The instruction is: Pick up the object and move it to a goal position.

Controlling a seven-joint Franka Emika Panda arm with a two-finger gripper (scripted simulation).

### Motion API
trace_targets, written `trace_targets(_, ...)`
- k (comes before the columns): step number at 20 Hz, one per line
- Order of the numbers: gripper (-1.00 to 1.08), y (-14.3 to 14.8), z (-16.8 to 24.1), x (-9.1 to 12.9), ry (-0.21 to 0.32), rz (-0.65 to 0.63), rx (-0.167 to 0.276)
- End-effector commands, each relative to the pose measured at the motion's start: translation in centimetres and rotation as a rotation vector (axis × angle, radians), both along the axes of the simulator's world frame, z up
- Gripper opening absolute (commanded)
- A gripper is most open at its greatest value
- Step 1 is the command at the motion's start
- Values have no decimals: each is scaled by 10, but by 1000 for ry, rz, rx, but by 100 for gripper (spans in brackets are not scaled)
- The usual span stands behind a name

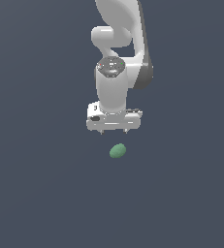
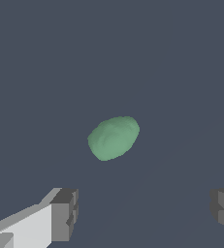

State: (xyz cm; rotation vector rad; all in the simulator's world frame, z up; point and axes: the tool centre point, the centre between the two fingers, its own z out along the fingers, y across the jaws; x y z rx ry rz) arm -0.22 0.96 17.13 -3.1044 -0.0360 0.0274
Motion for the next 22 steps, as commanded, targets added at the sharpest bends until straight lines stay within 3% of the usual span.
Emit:
trace_targets(1,100,1,-2,1,1,-20,0)
trace_targets(10,100,4,-14,5,5,-164,-4)
trace_targets(22,100,10,-39,12,10,-471,-15)
